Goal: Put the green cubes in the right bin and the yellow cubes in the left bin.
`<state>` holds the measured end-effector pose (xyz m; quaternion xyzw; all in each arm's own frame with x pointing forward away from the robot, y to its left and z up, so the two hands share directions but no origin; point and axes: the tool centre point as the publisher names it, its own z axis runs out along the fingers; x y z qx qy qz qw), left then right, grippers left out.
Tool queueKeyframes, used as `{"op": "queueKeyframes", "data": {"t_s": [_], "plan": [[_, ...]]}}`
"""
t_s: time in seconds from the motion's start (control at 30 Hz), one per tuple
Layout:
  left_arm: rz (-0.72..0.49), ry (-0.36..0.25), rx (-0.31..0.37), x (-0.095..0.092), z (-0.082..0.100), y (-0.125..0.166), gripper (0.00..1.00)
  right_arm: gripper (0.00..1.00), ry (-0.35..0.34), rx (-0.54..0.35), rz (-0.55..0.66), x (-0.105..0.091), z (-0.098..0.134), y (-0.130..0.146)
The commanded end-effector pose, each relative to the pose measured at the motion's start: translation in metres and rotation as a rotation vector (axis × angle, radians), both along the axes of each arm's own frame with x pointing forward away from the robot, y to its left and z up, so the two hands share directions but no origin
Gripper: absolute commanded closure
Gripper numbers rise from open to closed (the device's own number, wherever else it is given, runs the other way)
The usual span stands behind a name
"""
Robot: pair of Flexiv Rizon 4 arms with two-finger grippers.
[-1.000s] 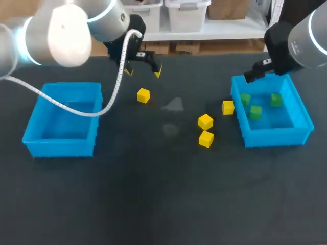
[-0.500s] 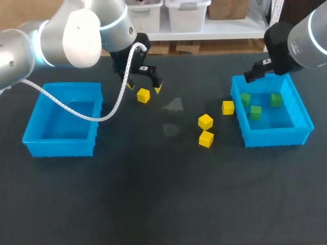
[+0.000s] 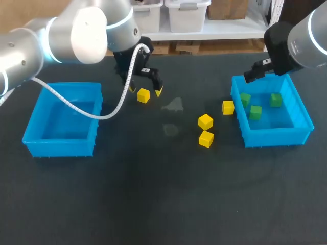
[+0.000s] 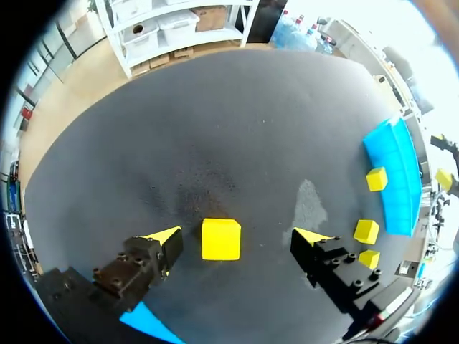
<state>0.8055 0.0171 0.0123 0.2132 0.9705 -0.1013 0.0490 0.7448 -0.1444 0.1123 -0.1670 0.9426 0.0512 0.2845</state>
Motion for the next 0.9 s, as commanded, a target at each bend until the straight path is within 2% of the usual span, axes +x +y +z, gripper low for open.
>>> {"op": "queueKeyframes", "data": {"t_s": [0.03,0.23,0.3,0.33,0.47,0.67,0.77,0.83,0.9], "plan": [[-0.008,0.050,0.048,0.005,-0.006,-0.005,0.00,0.00,-0.010,-0.002,-0.006,-0.003,-0.001,0.000],[0.002,0.064,0.093,0.003,-0.014,-0.004,0.00,0.00,-0.010,-0.002,-0.006,-0.003,-0.001,0.000],[0.009,0.067,0.109,0.002,-0.015,-0.004,0.57,0.00,-0.010,-0.002,-0.006,-0.003,-0.001,0.000],[0.017,0.068,0.116,0.002,-0.016,-0.004,0.98,0.00,-0.010,-0.002,-0.006,-0.003,-0.001,0.000],[-0.023,0.059,0.155,-0.001,-0.017,-0.003,1.00,0.00,-0.010,-0.002,-0.006,-0.003,-0.001,0.000],[-0.041,0.057,0.162,-0.008,-0.016,-0.001,1.00,0.00,-0.010,-0.002,-0.006,-0.003,-0.001,0.000],[-0.069,0.055,0.192,-0.011,-0.018,0.003,1.00,0.00,-0.010,-0.002,-0.006,-0.003,-0.001,0.000],[-0.090,0.046,0.214,-0.012,-0.015,0.005,1.00,0.00,-0.010,-0.002,-0.006,-0.003,-0.001,0.000],[-0.096,0.025,0.198,-0.011,-0.005,0.006,1.00,0.00,-0.010,-0.002,-0.006,-0.003,-0.001,0.000]]}}
